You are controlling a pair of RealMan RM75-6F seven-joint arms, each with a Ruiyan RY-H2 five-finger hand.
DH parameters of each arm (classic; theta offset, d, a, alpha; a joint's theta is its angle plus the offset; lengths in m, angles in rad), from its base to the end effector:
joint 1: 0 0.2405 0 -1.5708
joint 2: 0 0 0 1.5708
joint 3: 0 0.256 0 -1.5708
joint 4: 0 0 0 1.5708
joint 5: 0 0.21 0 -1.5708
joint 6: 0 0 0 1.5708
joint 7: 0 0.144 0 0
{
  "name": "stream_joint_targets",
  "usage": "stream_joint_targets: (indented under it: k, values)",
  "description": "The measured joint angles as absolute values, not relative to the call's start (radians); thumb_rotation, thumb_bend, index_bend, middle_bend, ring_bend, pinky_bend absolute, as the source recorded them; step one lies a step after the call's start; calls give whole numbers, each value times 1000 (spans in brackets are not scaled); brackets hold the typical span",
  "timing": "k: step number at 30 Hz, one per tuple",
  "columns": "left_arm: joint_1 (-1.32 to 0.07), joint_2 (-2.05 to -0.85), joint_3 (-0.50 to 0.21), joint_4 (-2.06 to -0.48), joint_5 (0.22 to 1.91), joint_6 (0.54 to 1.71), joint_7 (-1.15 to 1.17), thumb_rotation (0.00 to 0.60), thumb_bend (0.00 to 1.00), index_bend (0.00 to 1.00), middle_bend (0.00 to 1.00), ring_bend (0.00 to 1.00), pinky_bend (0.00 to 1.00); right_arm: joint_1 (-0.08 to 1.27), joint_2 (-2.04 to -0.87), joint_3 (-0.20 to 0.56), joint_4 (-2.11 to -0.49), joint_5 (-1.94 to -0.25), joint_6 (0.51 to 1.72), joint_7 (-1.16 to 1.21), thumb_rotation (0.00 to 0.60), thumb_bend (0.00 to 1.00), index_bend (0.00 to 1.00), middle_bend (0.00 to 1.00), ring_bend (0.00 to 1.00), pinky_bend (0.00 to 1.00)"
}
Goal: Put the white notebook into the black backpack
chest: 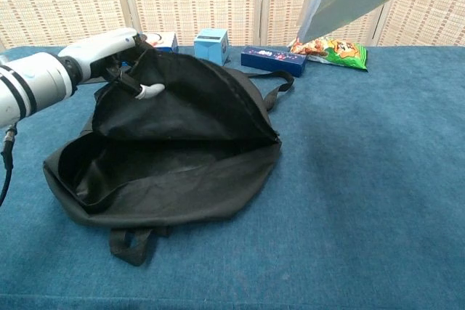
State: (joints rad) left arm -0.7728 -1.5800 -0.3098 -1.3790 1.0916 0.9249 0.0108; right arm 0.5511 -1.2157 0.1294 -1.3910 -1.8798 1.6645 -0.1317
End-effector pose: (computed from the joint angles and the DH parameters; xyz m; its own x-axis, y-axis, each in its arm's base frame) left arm -0.1318 0.3840 0.0005 0.0951 0.2688 0.9585 0.9654 -0.2599 -0.0229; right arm -0.1677 -0.2925 0.1563 0.3613 0.5159 0.7767 -0.4975 -0.5979 0.6285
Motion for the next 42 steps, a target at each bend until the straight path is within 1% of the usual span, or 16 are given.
stream_joint_targets:
  k: [11,15,21,31,37,42]
  values:
    - [-866,-1588,-420,-1386,727,907,203,600,457,787,452,374,272,570,-1189,123,-1583,-1998,1690,-122,600,448,626,355,143,100]
    - [-913,-1594,-453,-1370,608,903,258,600,457,787,452,375,272,581,-1197,122,-1624,-2011,1660,-119,600,447,626,356,143,100]
    - [-957,-1592,-478,-1349,518,897,294,600,457,787,452,375,272,609,-1261,117,-1638,-2014,1597,-99,600,448,626,356,143,100]
    - [-1004,-1573,-499,-1308,403,865,313,600,457,787,458,375,272,648,-1404,99,-1598,-1995,1507,-69,600,448,626,357,146,100]
    - [-1012,-1556,-491,-1312,371,854,312,600,457,787,458,375,272,672,-1499,85,-1524,-1973,1449,-54,600,448,626,357,146,100]
    - [-1014,-1549,-474,-1323,367,852,310,600,457,788,458,375,272,696,-1582,83,-1428,-1953,1411,-45,600,448,626,357,146,100]
